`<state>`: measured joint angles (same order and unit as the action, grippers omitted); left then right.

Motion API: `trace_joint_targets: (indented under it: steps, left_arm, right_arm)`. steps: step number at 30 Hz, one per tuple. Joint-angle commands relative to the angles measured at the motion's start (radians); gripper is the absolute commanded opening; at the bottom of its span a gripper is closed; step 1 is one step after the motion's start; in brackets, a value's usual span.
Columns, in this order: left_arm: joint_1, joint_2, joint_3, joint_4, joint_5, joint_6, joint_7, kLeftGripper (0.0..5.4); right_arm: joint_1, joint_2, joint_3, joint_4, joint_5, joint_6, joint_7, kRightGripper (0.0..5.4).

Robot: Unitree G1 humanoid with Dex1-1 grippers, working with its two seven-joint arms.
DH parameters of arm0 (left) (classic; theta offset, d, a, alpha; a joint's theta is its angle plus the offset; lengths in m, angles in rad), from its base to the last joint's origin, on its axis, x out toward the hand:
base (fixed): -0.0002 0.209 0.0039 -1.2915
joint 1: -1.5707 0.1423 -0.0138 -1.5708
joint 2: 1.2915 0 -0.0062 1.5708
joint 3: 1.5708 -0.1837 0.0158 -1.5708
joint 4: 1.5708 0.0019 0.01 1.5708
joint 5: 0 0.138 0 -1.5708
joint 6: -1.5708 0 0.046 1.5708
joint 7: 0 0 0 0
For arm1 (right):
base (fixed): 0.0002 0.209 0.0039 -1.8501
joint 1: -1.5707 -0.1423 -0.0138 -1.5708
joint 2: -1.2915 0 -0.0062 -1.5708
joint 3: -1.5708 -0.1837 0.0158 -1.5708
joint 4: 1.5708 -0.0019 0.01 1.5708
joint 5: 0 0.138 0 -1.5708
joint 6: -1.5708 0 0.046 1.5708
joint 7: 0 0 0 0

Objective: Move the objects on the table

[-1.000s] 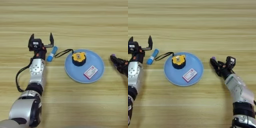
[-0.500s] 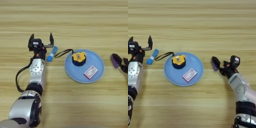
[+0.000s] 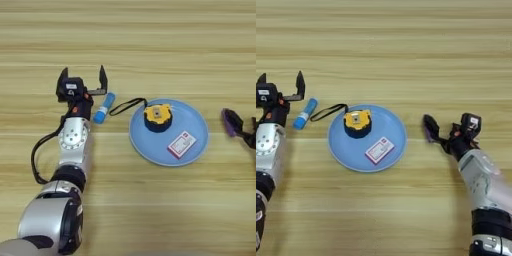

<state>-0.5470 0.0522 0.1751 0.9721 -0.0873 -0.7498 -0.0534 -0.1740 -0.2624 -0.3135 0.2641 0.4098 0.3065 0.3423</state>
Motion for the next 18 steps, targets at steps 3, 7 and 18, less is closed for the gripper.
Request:
trace_joint_targets:
  steps: [3, 7, 18]
  left_arm:
    - [-0.005, 0.002, 0.001, 0.009, 0.000, 0.010, -0.002, 5.40]
    - [-0.005, 0.002, 0.000, 0.009, 0.000, 0.010, -0.002, 5.40]
    - [-0.005, 0.001, 0.000, 0.011, 0.001, 0.011, -0.002, 5.40]
  right_arm:
    - [0.044, -0.006, 0.072, -0.104, -0.118, -0.126, -0.020, 5.37]
    - [0.060, 0.001, 0.116, -0.175, -0.178, -0.209, -0.023, 5.37]
    - [0.033, 0.030, 0.216, -0.221, -0.226, -0.248, -0.022, 5.37]
